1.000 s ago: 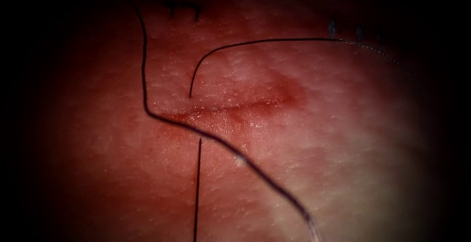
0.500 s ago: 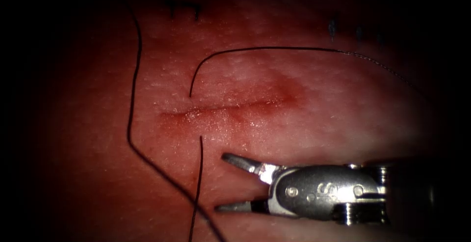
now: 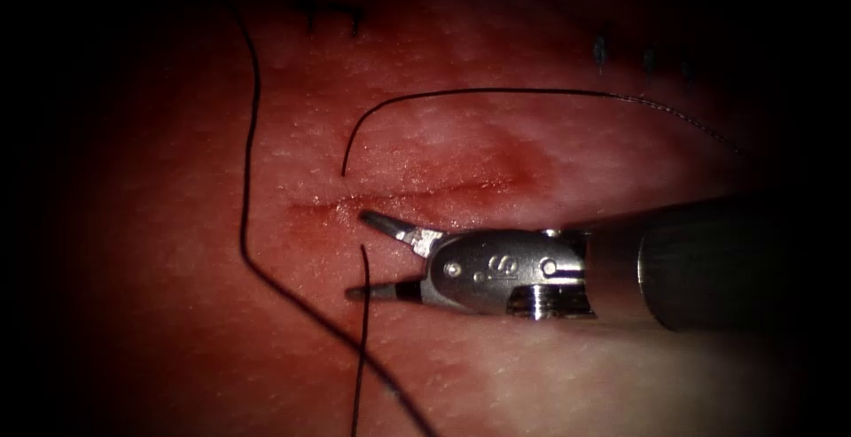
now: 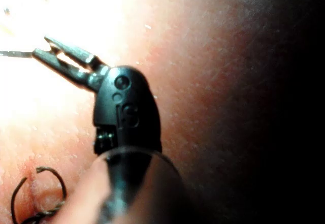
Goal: Wound Closure
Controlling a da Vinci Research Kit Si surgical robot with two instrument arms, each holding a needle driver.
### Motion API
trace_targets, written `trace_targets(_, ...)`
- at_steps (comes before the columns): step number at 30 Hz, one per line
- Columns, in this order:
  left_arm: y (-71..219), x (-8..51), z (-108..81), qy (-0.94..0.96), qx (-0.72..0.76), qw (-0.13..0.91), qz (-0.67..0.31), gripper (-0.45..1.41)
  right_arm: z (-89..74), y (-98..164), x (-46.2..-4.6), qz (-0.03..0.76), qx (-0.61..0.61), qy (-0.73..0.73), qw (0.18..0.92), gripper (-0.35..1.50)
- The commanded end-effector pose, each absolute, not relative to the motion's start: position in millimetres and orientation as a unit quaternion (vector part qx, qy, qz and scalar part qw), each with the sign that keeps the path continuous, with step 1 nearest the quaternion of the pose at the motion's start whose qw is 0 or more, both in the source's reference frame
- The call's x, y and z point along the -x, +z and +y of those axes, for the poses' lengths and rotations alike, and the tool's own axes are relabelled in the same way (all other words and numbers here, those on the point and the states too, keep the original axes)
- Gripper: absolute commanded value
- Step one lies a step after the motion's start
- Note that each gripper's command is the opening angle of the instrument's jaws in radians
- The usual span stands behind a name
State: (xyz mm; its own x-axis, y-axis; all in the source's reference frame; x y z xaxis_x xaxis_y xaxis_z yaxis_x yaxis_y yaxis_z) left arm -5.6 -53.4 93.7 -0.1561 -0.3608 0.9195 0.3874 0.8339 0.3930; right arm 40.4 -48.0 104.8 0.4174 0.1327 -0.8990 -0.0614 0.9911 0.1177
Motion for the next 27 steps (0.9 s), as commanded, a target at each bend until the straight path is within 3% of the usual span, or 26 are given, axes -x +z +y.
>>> trace_targets(1, 94, 6.0, -54.3, -0.289, 0.008, 0.649, -0.703, -0.35, -48.4, 105, -41.3, 0.539, -0.034, 0.058, 0.84, 1.01)
trace_targets(4, 94, 6.0, -54.3, -0.289, 0.008, 0.649, -0.703, -0.35, -48.2, 105, -41.2, 0.54, -0.034, 0.059, 0.839, 0.47)
trace_targets(5, 94, 6.0, -54.3, -0.289, 0.008, 0.649, -0.703, -0.35, -48.3, 105, -41.0, 0.542, -0.036, 0.057, 0.838, -0.35)
trace_targets(18, 94, 6.2, -54.3, -0.289, 0.009, 0.649, -0.703, -0.35, -53.4, 94, -37.3, 0.551, -0.081, 0.059, 0.828, -0.35)
trace_targets(27, 94, 6.6, -54.4, -0.288, 0.009, 0.649, -0.704, -0.35, -59.0, 86, -38.7, 0.571, -0.102, 0.037, 0.814, -0.35)
